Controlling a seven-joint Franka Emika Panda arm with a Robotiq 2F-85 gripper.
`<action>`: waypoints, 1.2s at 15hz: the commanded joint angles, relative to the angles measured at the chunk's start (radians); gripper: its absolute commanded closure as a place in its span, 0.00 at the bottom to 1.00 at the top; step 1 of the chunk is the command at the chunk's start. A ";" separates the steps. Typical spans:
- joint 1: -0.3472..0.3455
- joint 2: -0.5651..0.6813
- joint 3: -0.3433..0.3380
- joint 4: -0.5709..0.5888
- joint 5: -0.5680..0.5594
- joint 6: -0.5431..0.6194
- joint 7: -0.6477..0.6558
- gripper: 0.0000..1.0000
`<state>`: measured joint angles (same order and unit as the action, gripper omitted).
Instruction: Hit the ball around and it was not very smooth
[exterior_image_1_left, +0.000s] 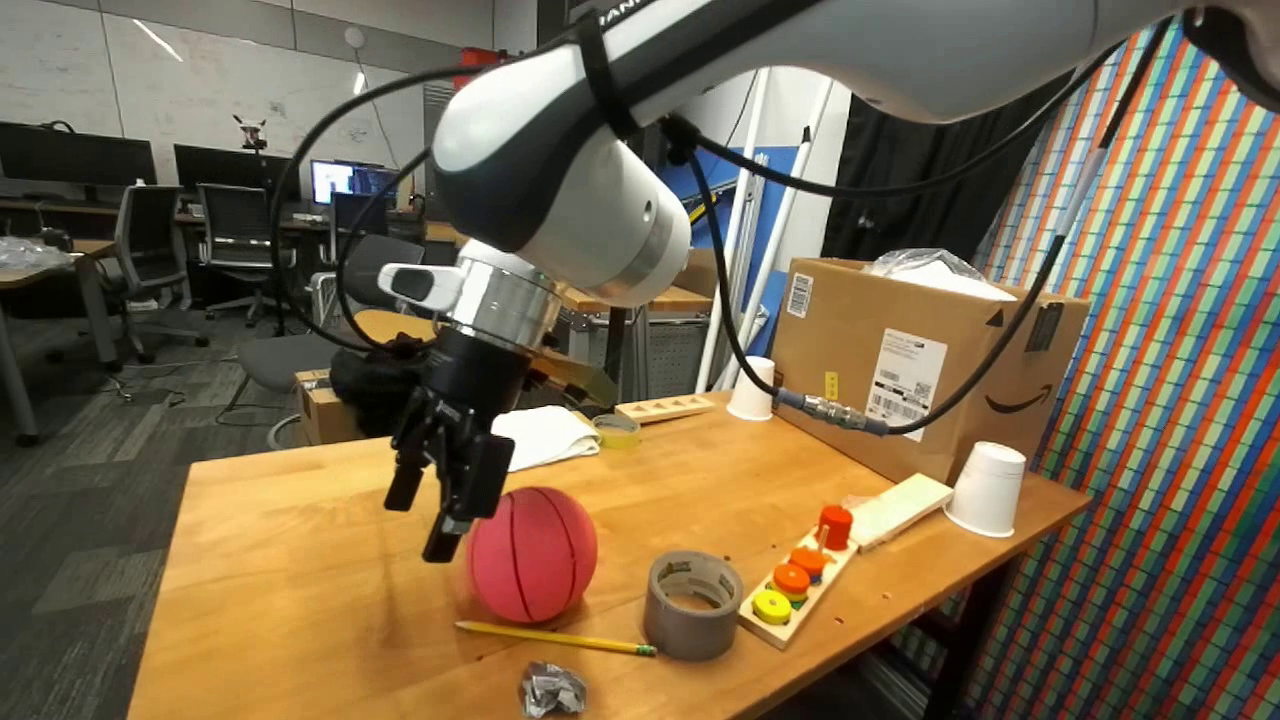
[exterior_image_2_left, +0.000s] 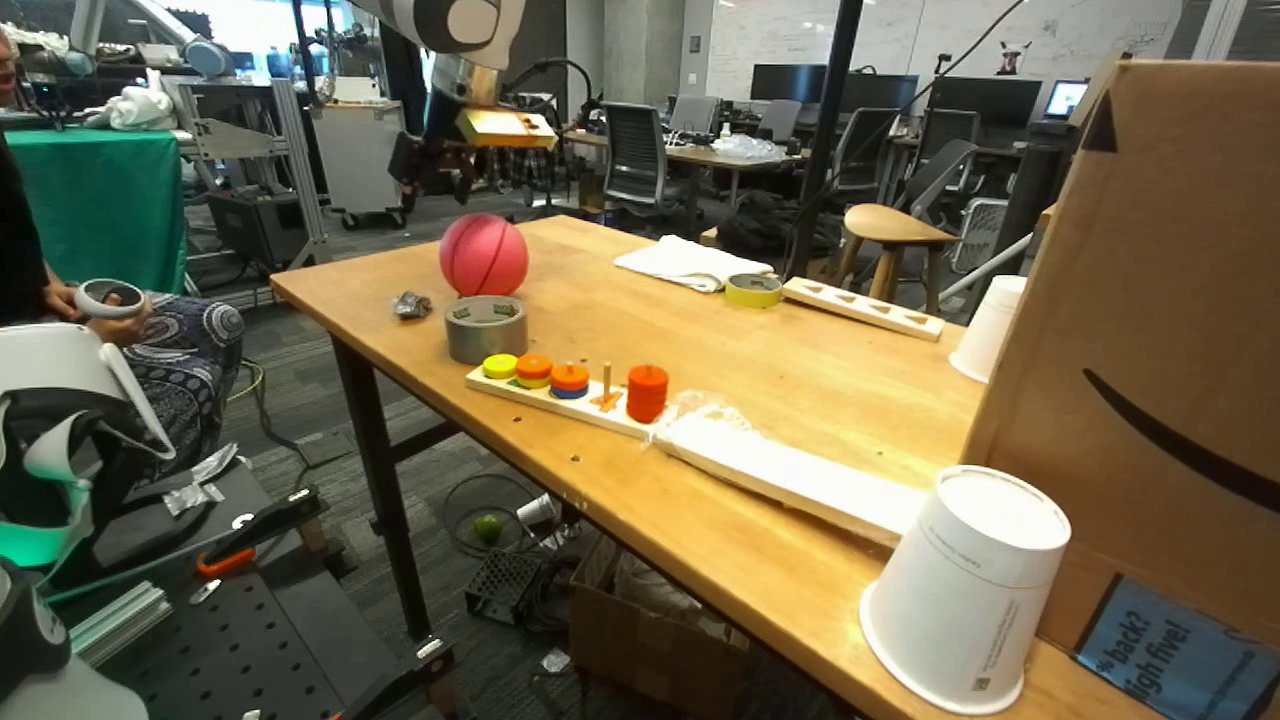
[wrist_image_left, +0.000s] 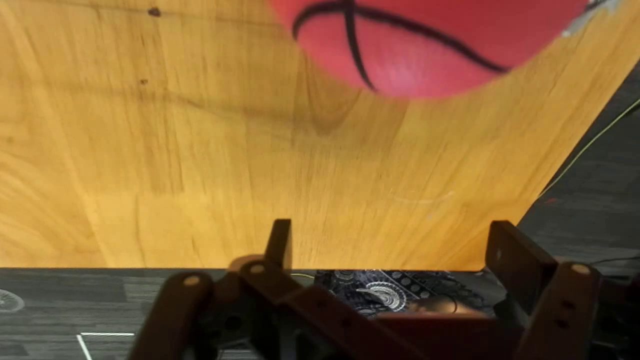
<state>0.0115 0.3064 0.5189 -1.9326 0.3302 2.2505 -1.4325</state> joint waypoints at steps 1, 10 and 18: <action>-0.021 -0.028 -0.059 -0.048 0.090 -0.074 -0.229 0.00; -0.051 -0.208 -0.251 -0.184 0.165 0.007 -0.394 0.00; -0.076 -0.457 -0.494 -0.327 0.208 0.148 -0.326 0.00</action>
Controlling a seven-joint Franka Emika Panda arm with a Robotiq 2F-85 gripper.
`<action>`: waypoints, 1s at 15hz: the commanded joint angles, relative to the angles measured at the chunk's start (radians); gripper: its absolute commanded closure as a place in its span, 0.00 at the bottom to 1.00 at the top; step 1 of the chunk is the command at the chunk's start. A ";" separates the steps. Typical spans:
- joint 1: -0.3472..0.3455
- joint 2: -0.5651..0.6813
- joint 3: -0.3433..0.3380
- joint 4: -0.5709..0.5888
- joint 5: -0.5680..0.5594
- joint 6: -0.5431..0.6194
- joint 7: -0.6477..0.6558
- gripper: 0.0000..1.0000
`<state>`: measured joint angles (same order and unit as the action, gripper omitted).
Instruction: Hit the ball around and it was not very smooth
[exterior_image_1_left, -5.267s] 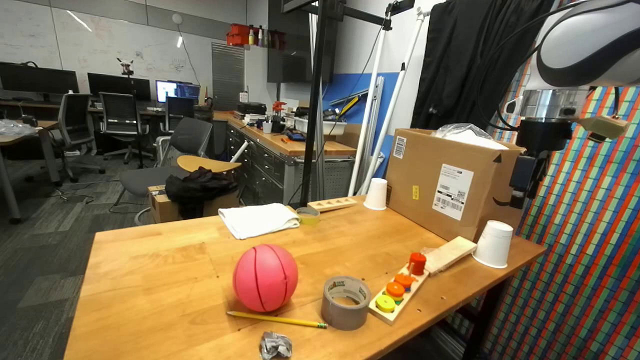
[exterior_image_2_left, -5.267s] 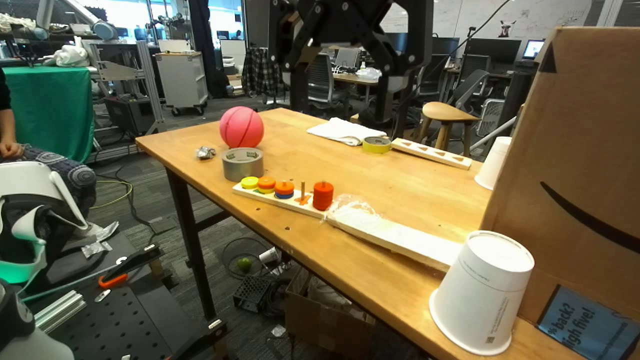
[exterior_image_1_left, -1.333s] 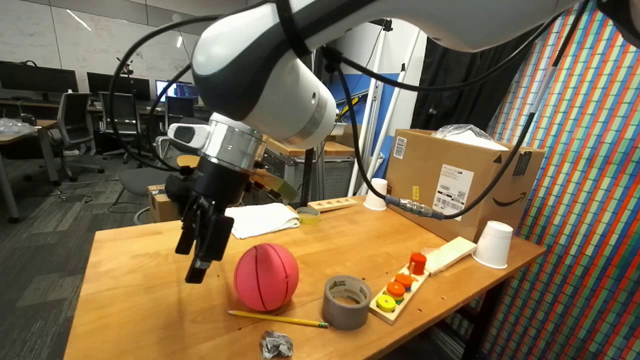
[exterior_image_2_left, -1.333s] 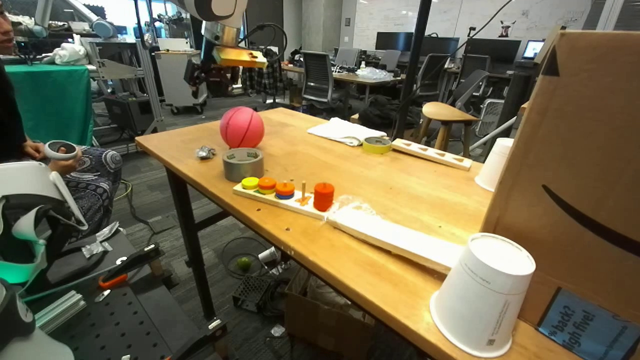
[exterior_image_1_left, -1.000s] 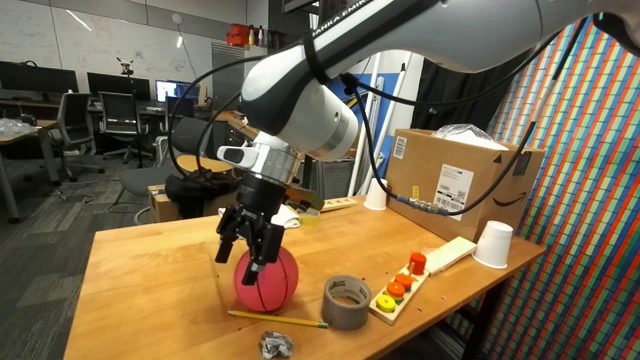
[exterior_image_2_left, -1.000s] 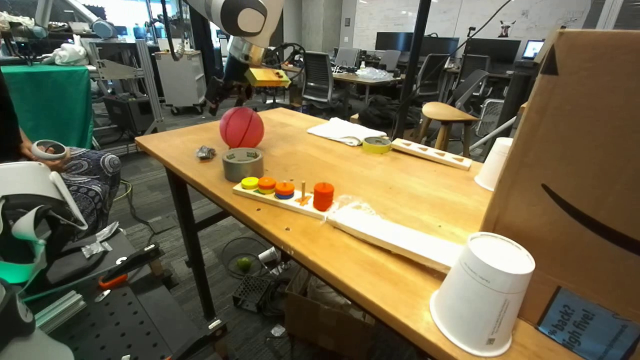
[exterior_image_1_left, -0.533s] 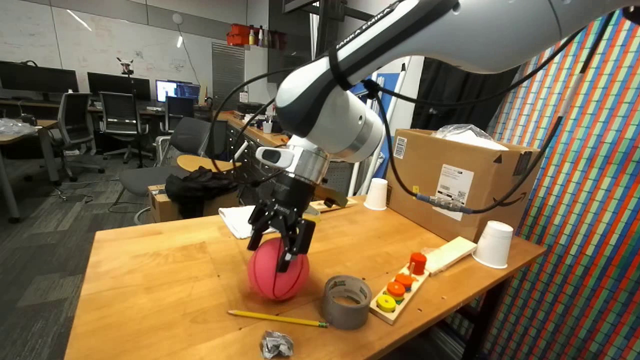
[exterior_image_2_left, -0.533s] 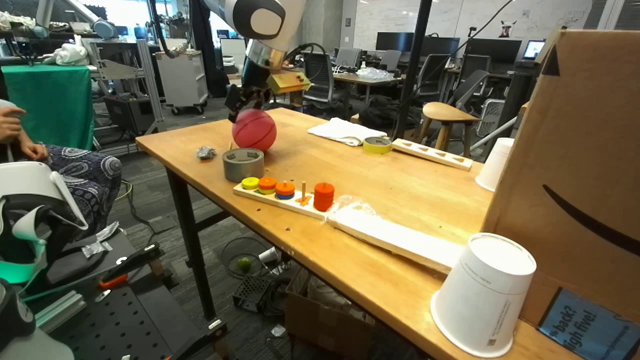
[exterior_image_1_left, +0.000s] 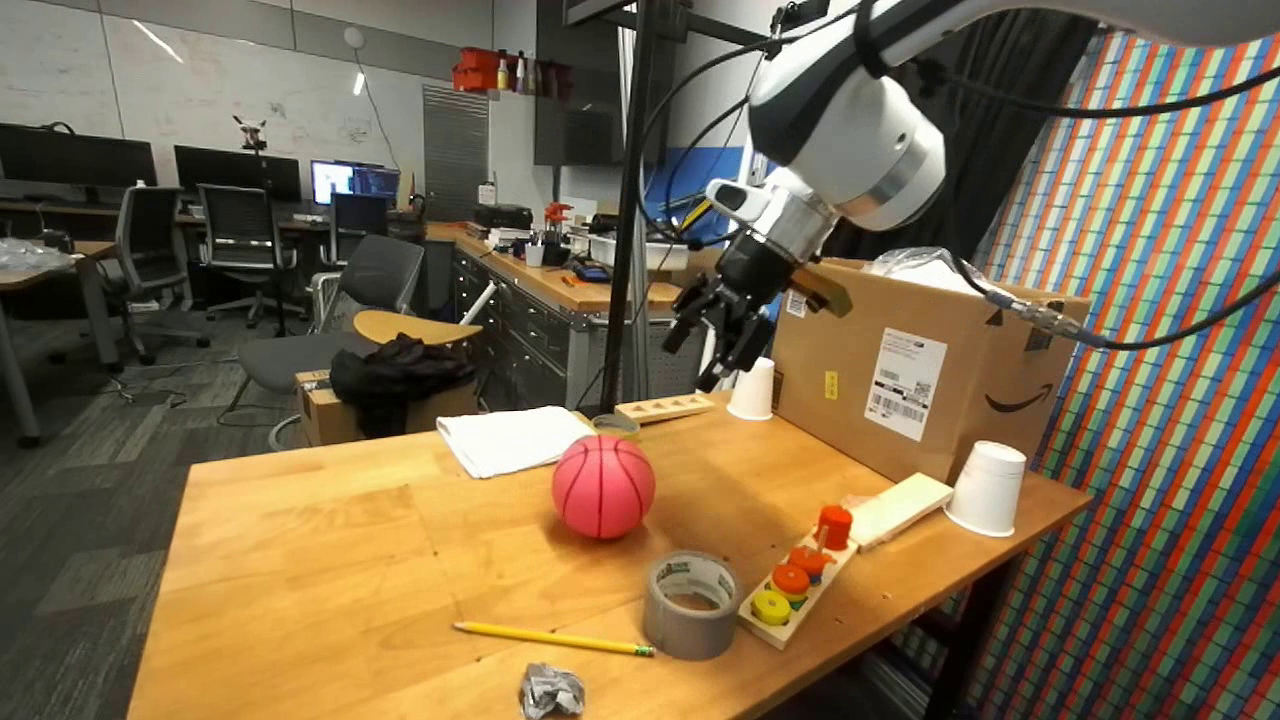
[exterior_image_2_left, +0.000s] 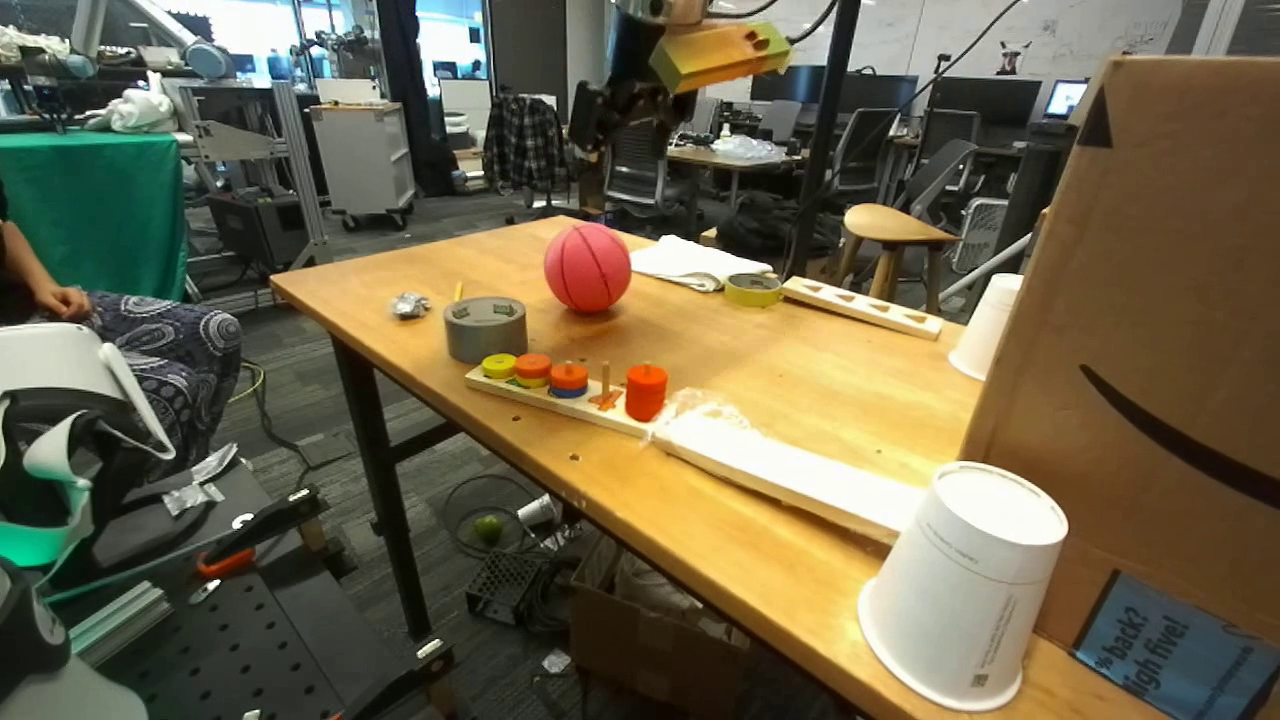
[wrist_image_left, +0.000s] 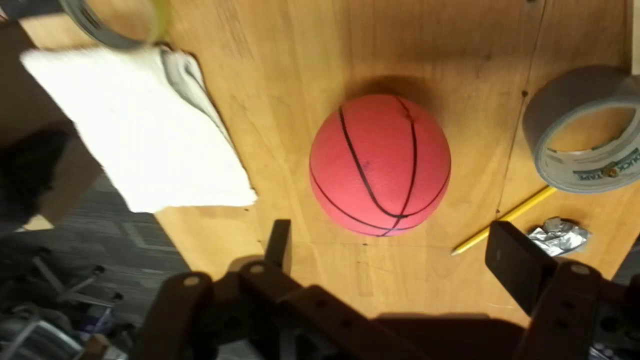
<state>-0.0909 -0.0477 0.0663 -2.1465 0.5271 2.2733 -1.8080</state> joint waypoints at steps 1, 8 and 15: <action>0.038 -0.123 -0.046 -0.153 0.001 0.187 0.093 0.00; 0.215 -0.196 0.013 -0.366 0.039 0.374 0.479 0.00; 0.379 -0.179 0.063 -0.369 0.018 0.402 0.678 0.00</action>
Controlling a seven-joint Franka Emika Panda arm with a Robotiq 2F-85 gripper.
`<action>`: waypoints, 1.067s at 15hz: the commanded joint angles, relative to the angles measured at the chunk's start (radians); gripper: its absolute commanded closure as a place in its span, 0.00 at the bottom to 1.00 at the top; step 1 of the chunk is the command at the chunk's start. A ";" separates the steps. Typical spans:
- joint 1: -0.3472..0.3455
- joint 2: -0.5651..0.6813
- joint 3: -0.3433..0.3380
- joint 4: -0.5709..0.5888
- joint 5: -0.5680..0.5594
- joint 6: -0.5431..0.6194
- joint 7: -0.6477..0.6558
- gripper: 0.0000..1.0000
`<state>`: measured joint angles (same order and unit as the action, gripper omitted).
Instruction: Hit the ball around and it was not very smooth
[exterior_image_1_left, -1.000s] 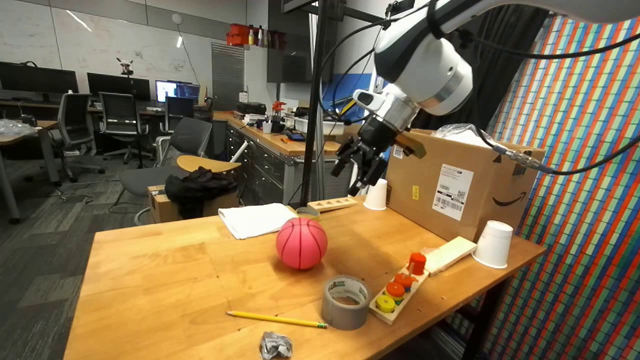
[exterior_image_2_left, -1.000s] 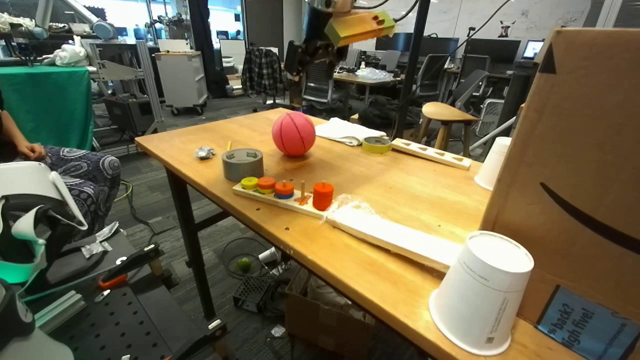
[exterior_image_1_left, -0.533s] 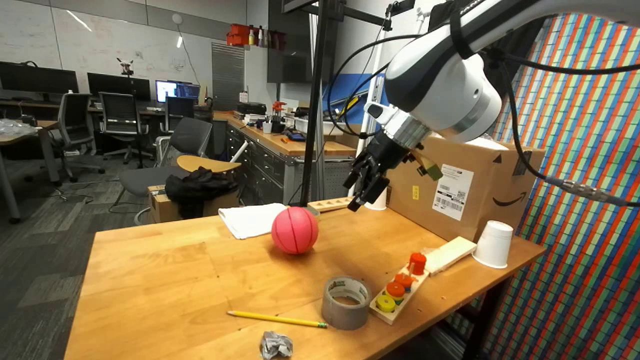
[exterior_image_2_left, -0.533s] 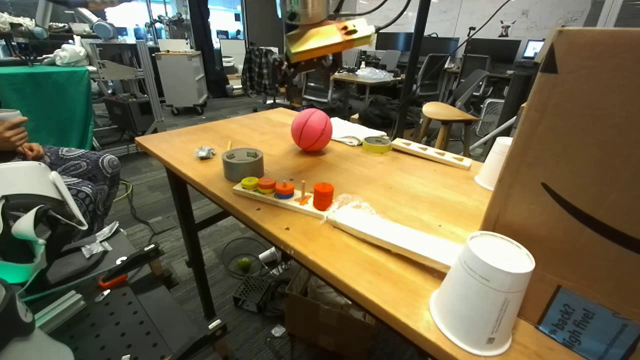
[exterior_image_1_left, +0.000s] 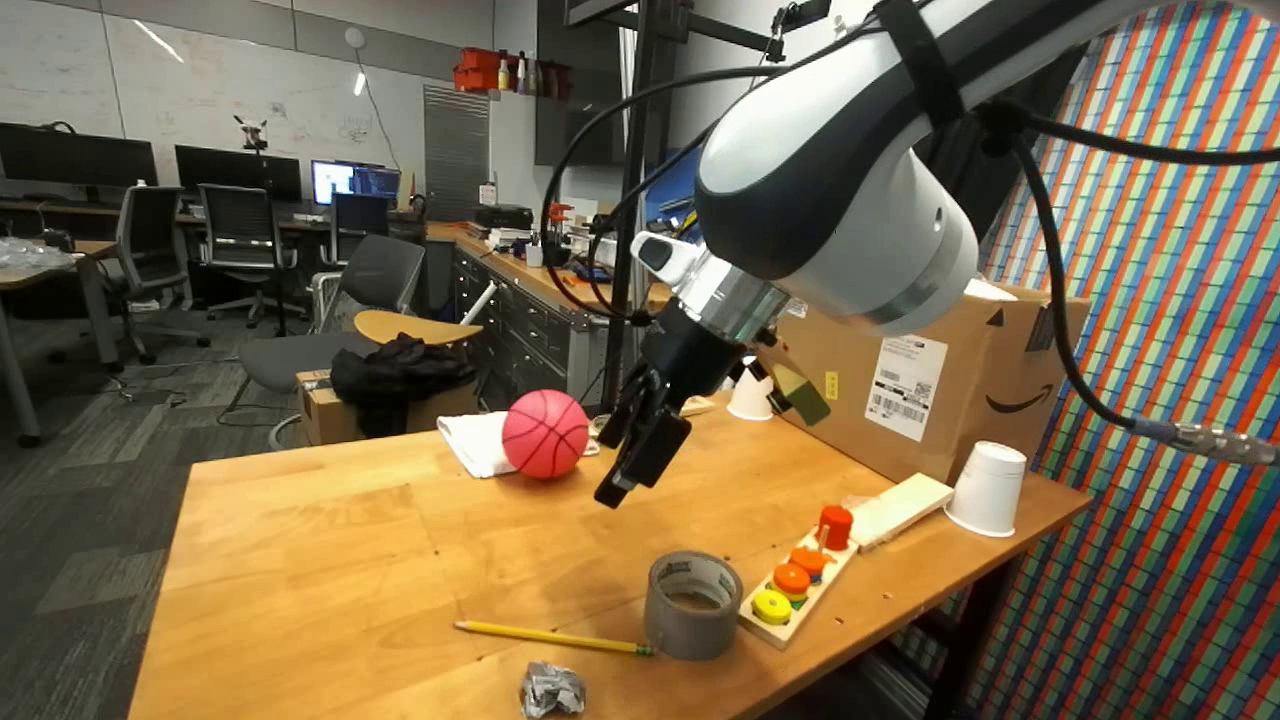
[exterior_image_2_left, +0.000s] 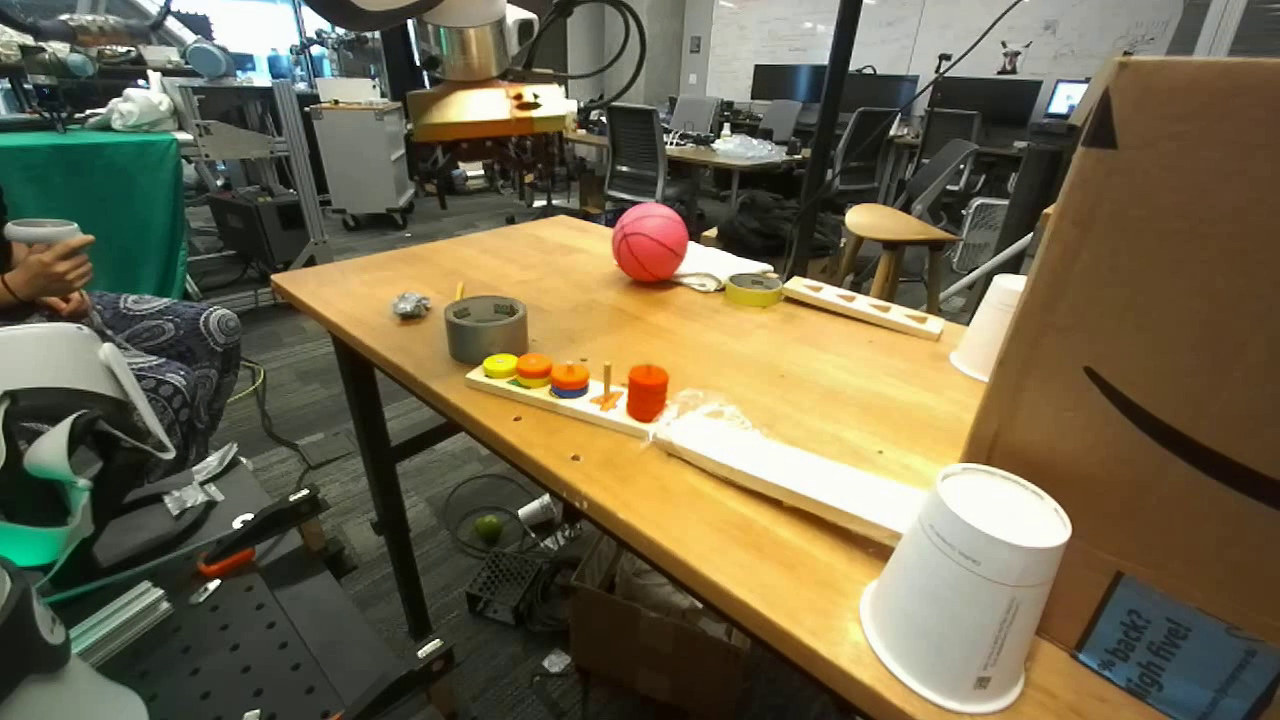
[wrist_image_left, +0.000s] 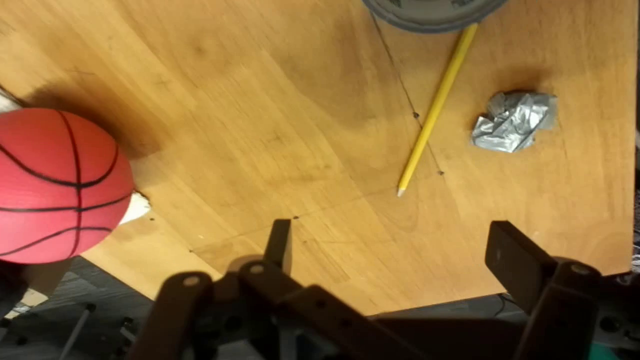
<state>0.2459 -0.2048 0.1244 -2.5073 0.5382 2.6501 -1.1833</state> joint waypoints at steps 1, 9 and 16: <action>0.055 -0.013 0.009 -0.004 0.005 0.032 0.066 0.00; 0.124 0.015 0.014 0.036 0.017 0.038 0.064 0.00; 0.138 0.105 0.057 0.163 -0.077 0.079 0.085 0.00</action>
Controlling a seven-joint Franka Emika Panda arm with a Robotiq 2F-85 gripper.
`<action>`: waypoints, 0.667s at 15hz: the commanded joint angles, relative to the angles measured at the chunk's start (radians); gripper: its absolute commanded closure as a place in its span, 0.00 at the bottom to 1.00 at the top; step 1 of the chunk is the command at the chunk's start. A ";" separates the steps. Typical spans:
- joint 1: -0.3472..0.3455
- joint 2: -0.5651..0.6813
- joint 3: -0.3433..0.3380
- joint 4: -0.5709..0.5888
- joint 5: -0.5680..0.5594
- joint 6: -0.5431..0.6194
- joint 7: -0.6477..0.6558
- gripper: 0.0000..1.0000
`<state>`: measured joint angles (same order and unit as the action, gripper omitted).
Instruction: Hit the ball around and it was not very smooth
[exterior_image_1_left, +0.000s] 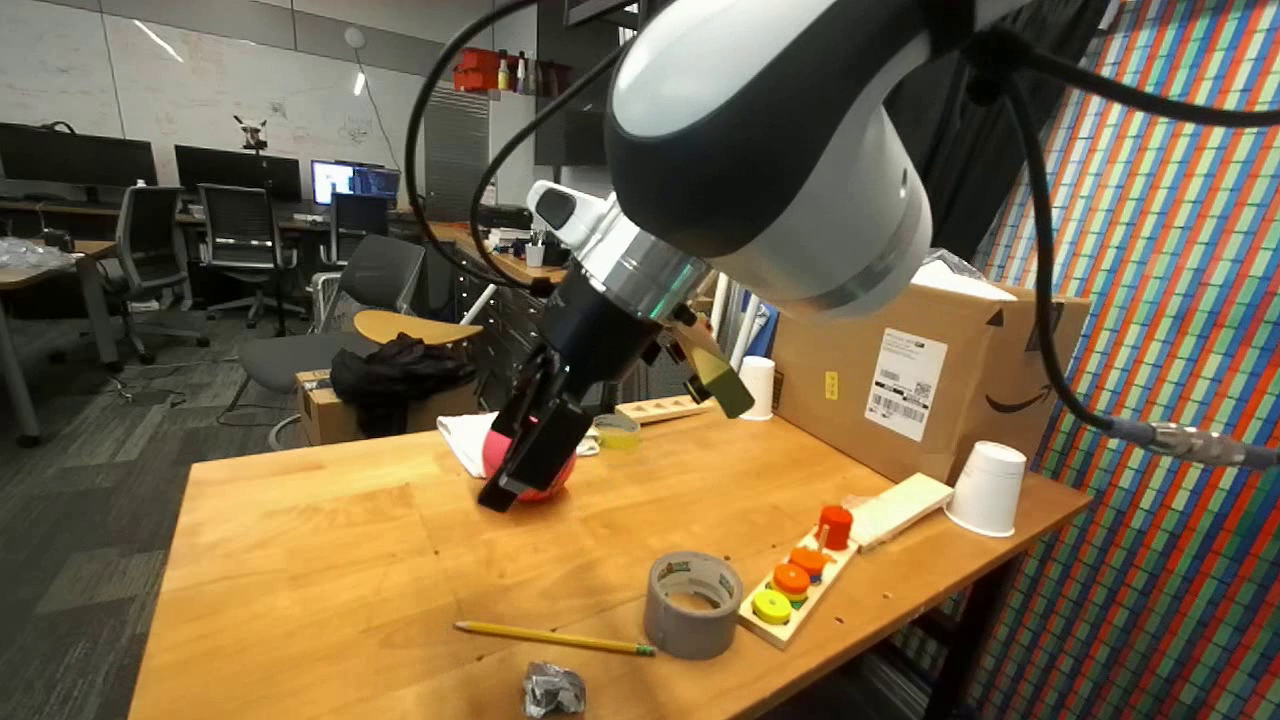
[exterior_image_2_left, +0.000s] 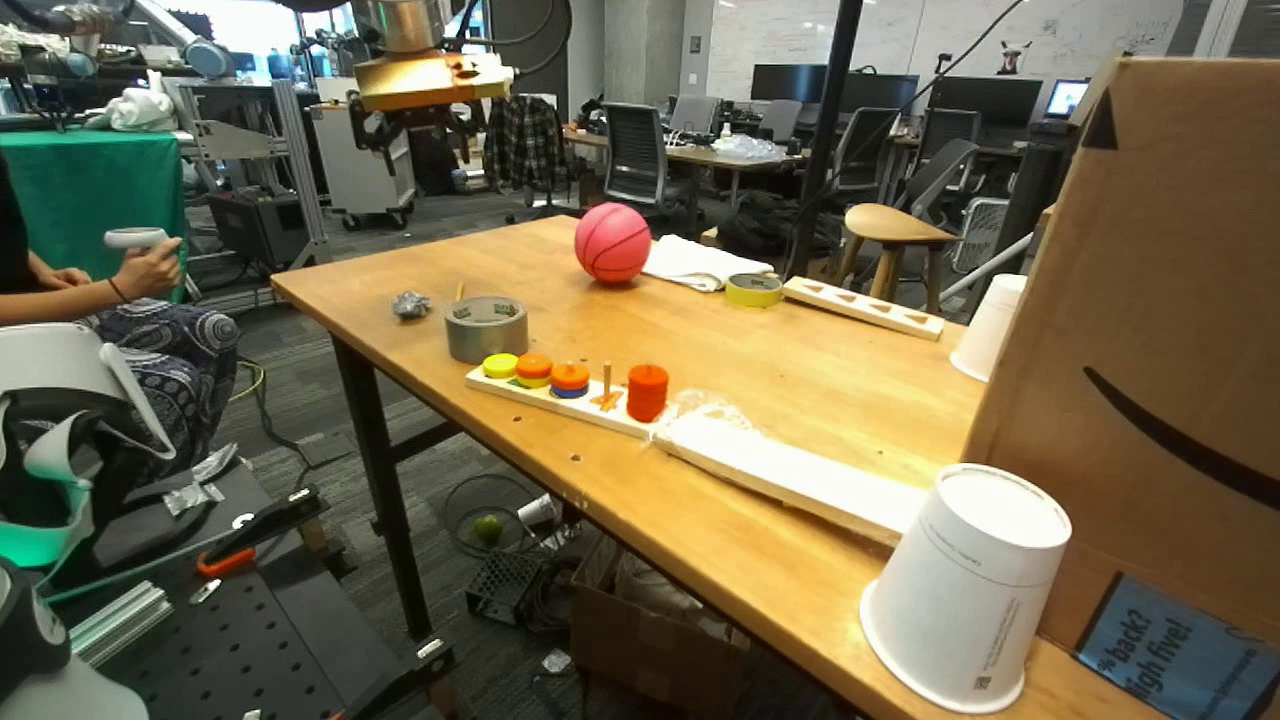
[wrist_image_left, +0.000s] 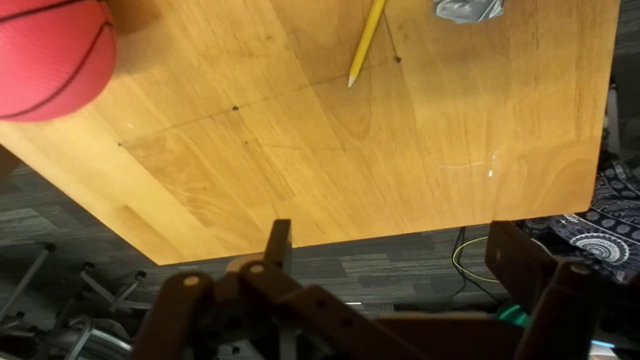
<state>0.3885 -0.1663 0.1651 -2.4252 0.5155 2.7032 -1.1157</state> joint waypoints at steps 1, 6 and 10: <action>-0.012 0.092 0.022 0.110 -0.080 0.023 0.024 0.00; -0.064 0.252 0.035 0.295 -0.208 -0.011 0.062 0.00; -0.109 0.422 0.053 0.507 -0.308 -0.063 0.121 0.00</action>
<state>0.3207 0.1211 0.1878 -2.1037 0.2774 2.6919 -1.0497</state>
